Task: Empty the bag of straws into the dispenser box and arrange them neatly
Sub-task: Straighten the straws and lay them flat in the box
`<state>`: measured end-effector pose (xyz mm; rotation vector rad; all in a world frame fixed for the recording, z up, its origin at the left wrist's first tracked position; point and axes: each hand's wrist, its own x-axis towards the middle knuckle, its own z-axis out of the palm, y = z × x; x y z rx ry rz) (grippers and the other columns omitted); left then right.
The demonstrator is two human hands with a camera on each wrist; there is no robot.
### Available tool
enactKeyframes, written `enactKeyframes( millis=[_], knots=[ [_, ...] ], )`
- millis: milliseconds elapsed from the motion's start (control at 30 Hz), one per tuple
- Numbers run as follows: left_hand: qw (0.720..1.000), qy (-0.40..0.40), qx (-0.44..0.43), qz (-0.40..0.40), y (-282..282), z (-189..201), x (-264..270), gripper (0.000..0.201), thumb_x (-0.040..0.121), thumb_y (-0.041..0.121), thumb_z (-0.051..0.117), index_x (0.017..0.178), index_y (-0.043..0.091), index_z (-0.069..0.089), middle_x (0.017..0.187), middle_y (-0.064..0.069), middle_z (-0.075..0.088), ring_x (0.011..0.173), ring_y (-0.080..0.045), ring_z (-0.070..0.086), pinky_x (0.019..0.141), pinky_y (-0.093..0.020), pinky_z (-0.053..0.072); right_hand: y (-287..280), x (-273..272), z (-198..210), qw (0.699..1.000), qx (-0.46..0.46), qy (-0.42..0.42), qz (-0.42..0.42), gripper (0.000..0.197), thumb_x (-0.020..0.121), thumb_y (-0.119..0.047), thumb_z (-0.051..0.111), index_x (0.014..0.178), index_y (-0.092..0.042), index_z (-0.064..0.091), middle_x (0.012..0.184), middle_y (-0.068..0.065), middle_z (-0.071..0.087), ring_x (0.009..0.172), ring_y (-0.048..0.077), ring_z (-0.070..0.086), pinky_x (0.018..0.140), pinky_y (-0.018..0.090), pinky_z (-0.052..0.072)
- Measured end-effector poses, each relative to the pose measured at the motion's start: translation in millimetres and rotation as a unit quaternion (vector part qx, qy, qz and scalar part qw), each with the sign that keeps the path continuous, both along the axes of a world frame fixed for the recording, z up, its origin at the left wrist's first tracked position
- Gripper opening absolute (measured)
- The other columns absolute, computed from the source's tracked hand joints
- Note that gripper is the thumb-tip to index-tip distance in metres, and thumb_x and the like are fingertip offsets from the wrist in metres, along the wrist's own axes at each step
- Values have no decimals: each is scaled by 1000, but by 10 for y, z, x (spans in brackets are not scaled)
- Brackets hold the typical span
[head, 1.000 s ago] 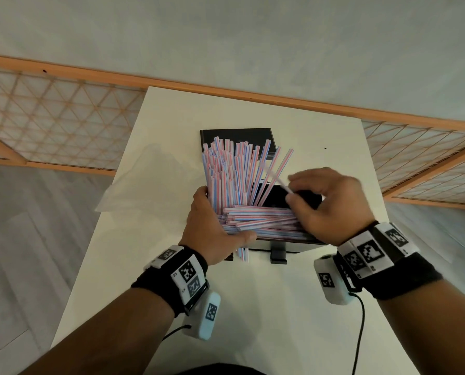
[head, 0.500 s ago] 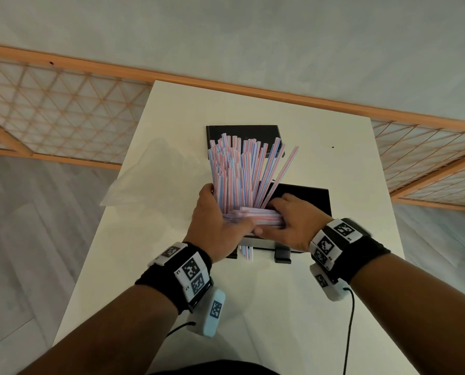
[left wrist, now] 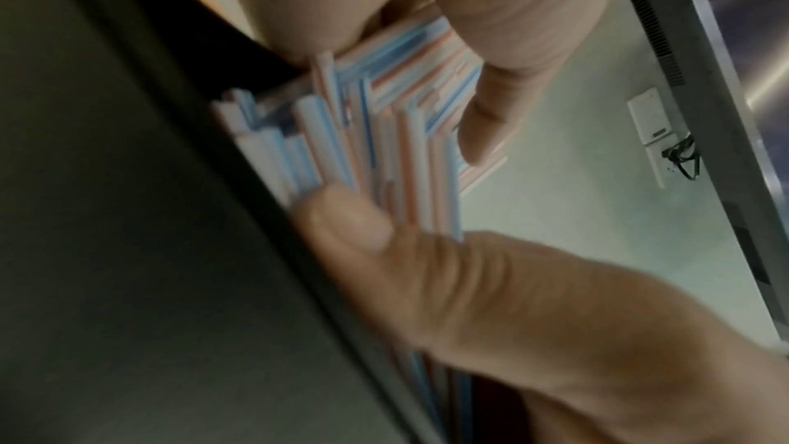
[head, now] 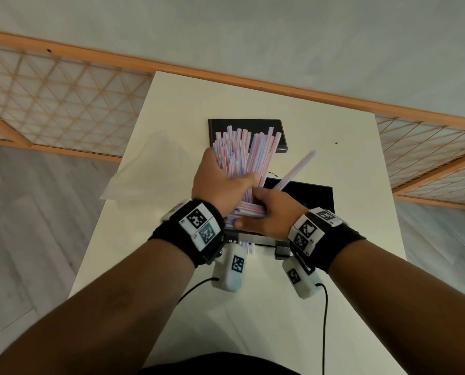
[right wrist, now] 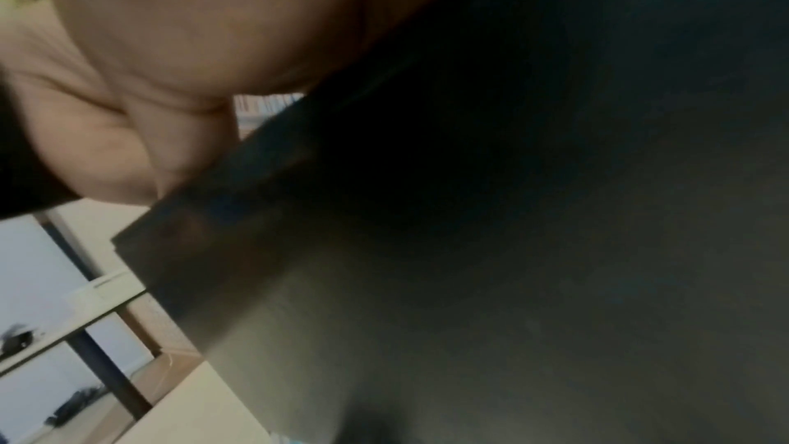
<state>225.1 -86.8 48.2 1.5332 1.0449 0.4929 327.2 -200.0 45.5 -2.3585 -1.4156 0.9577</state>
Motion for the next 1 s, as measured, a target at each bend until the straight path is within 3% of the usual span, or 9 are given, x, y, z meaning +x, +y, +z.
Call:
enactKeyframes(
  millis=[133,267,367,500,600,700,833,900,1000],
  knots=[
    [1000,-4,9,13,-39,-25,15,58,62,36,85,110,23,56,100,8,68,89,-12,70,84,-40,60,3,-1,-73,1000,3,13,-18,61,73,-62,73,113,-21,51,96,-3,65,87,17,64,79,35,53],
    [999,-14,24,41,-73,-8,14,55,64,25,88,109,20,56,97,7,67,84,-9,69,74,-29,58,42,-24,-108,998,-4,65,-27,82,64,-71,65,127,-23,46,112,-2,66,100,20,64,92,42,51],
    [995,-52,38,76,-111,78,18,40,69,11,82,102,16,60,89,6,68,74,-8,69,66,-24,57,70,-66,-120,992,65,104,-37,80,61,-73,62,122,-22,50,112,1,63,102,19,63,90,44,52],
    [986,-120,79,83,-110,244,-9,32,70,4,81,91,19,62,82,8,69,69,-4,68,63,-21,56,20,-81,-43,984,170,48,-10,63,77,-54,67,120,-12,49,110,6,53,97,23,57,84,45,50],
    [979,-159,86,90,-114,275,-73,35,72,4,84,95,14,60,84,5,69,69,-4,68,66,-26,59,-34,-77,9,975,222,6,-2,53,78,-47,62,113,-9,50,104,7,50,90,23,52,77,46,48],
    [982,-165,51,81,-130,197,-151,58,67,17,91,112,9,56,99,0,70,83,-6,71,76,-25,59,-66,-128,-26,973,229,-6,-11,53,80,-48,64,113,-9,49,101,-1,48,85,13,46,74,32,43],
    [985,-150,-24,83,-182,50,-244,90,58,49,87,130,11,50,120,-5,69,108,-16,70,96,-42,58,-211,-184,40,968,241,8,-63,77,72,-45,82,131,-15,42,109,-4,56,95,10,57,81,23,48],
    [986,-138,-55,76,-211,-6,-271,99,55,58,85,135,11,48,125,-4,67,114,-16,67,102,-44,54,-355,-173,93,962,257,-32,-87,67,69,-47,83,118,-15,49,101,-3,59,90,13,59,78,24,50],
    [992,-104,-54,46,-224,-61,-290,99,55,63,83,135,17,48,124,2,67,113,-13,67,101,-42,55,-583,-87,171,958,206,-131,-152,45,73,-59,72,83,-17,56,74,-8,57,67,13,53,60,20,39]
  ],
)
